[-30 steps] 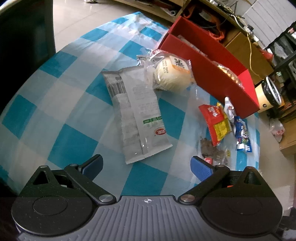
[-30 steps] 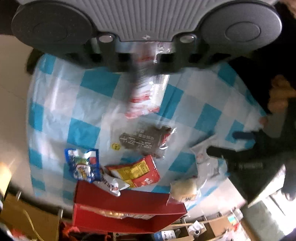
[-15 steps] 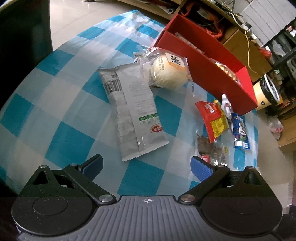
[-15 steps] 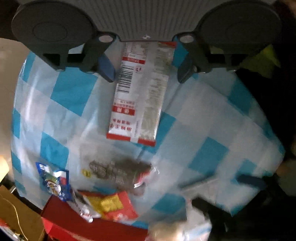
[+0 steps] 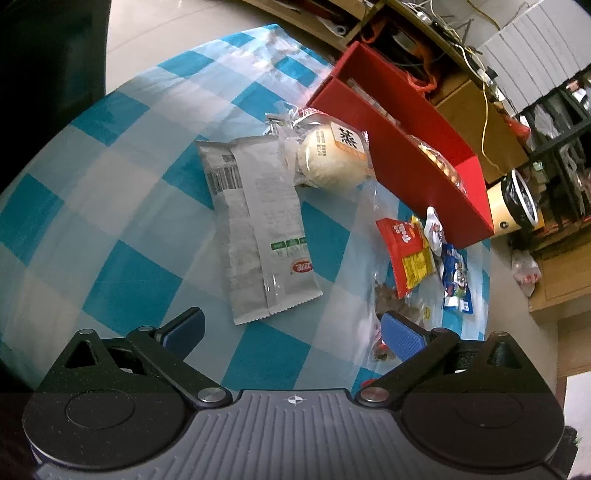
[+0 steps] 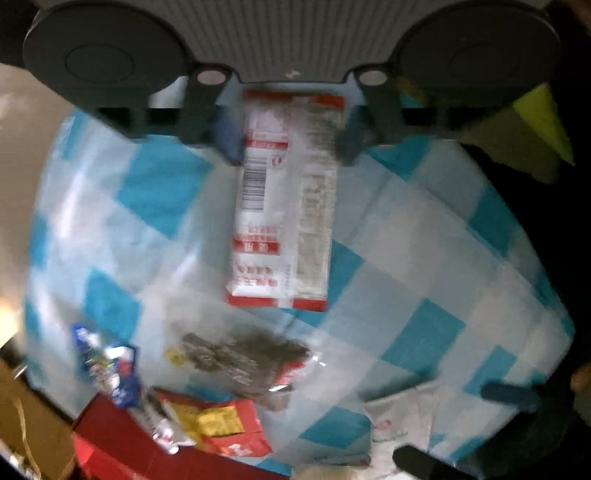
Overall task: Organize snacks
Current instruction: 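Pass the spicy strip packet from the right tool into the left tool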
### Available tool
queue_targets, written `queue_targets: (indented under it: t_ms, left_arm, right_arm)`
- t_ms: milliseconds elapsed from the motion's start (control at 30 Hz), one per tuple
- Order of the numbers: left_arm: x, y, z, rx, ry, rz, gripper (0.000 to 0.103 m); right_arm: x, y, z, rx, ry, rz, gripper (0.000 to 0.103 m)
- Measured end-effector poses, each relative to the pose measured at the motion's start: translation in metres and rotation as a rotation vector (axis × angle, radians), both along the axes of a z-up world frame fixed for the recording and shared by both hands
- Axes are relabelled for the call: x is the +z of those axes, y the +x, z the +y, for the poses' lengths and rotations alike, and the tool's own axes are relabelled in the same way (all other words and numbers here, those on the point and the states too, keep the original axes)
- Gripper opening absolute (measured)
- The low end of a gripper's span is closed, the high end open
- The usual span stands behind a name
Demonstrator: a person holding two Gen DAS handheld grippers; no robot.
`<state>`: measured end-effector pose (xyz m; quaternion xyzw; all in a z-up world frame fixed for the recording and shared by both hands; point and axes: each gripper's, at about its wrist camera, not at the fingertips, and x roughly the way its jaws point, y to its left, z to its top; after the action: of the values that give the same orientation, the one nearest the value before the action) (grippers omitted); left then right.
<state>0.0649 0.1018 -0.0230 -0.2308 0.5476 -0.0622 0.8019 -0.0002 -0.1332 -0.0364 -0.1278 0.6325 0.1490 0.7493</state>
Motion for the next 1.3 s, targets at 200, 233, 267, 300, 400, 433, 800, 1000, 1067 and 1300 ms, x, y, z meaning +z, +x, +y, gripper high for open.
queue_targets:
  t_ms: [200, 233, 267, 300, 400, 433, 800, 1000, 1067, 1300]
  left_arm:
    - [0.000, -0.001, -0.007, -0.024, 0.042, -0.009, 0.103]
    - [-0.001, -0.001, -0.006, -0.020, 0.041, -0.005, 0.103]
    - [-0.003, -0.001, -0.005, -0.016, 0.039, 0.000, 0.103]
    - [-0.004, -0.001, -0.005, -0.014, 0.038, 0.005, 0.103]
    - [-0.008, 0.000, -0.008, -0.023, 0.061, 0.015, 0.103]
    - [-0.009, 0.000, -0.008, -0.024, 0.071, 0.020, 0.103]
    - [-0.009, -0.007, -0.026, -0.088, 0.149, -0.016, 0.103]
    - [-0.014, -0.010, -0.043, -0.144, 0.201, 0.007, 0.102]
    - [-0.011, -0.020, -0.049, -0.229, 0.161, 0.005, 0.102]
    - [-0.027, -0.067, -0.116, -0.546, 0.279, 0.034, 0.103]
  right_arm:
    - [0.015, 0.001, -0.014, -0.025, 0.062, -0.027, 0.043]
    - [0.020, 0.001, -0.020, -0.035, 0.076, -0.041, 0.042]
    - [0.025, 0.001, -0.026, -0.050, 0.093, -0.054, 0.042]
    - [0.029, 0.002, -0.033, -0.071, 0.113, -0.066, 0.042]
    - [0.039, 0.010, -0.056, -0.149, 0.184, -0.092, 0.041]
    - [0.044, 0.011, -0.059, -0.173, 0.214, -0.094, 0.041]
    - [0.055, 0.013, -0.120, -0.371, 0.632, -0.045, 0.005]
    - [0.038, 0.010, -0.096, -0.286, 0.443, -0.054, 0.014]
    - [0.031, 0.012, -0.091, -0.294, 0.470, -0.030, 0.020]
    - [0.034, 0.021, -0.126, -0.423, 0.447, -0.123, 0.022]
